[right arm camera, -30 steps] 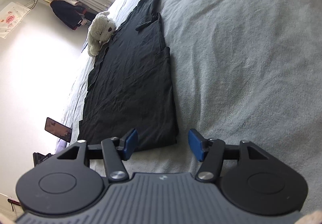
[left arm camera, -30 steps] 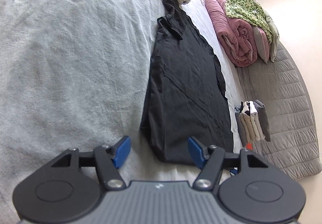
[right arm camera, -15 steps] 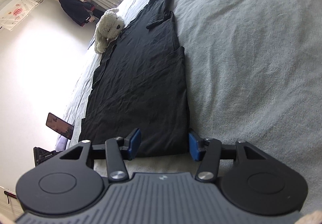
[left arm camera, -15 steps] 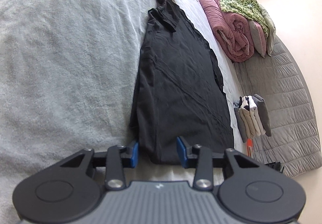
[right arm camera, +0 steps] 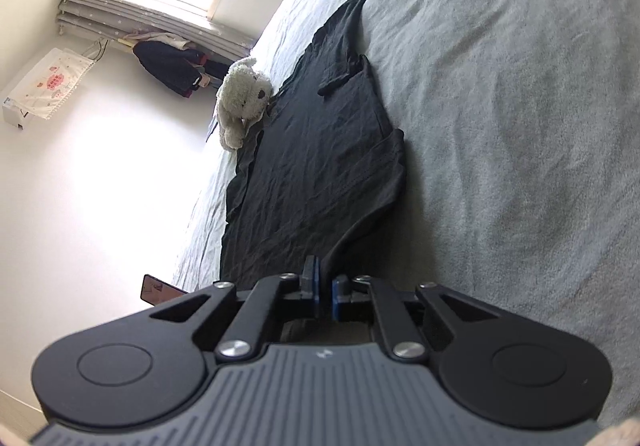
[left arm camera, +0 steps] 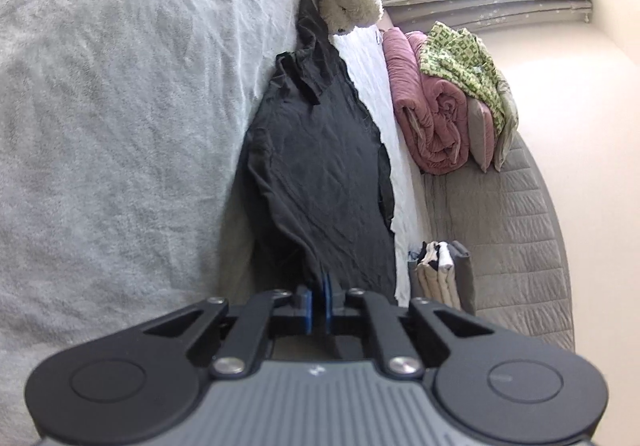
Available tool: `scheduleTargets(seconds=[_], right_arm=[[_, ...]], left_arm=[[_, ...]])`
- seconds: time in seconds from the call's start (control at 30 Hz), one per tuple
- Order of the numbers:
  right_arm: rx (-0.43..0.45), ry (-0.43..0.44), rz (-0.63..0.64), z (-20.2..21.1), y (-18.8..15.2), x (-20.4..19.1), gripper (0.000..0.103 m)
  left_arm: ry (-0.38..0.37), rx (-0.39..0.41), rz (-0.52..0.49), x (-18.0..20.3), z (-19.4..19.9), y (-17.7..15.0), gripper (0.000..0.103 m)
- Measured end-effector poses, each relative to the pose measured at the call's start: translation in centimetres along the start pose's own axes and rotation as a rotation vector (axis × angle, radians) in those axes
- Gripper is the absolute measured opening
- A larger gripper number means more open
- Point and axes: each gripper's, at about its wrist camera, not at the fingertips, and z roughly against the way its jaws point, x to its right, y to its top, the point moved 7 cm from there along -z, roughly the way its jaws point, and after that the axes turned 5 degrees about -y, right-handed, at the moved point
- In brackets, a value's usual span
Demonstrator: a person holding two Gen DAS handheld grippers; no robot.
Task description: Fold clothes
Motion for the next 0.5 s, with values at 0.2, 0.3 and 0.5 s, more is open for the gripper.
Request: scheduleTargets(seconds=[0.2,0.3,0.5], right_arm=[[0.054,0.041,-0.033,-0.1,3.2,-2.5,0.009],[0.08,0.062,-0.079,-0.8,5.2,-3.0,0.009],[0.112,0.083,-0.185,-3.3,9.0,-2.7,0.009]], left_arm=[[-0.05,0.084,0.022,2.5,-1.2,3.1,0.005],[-0.059,0.124,0.027,3.7,-2.3,5.0,0.004],[-0.076,0.202,0.044,5.7,-4.4,8.7,0.005]])
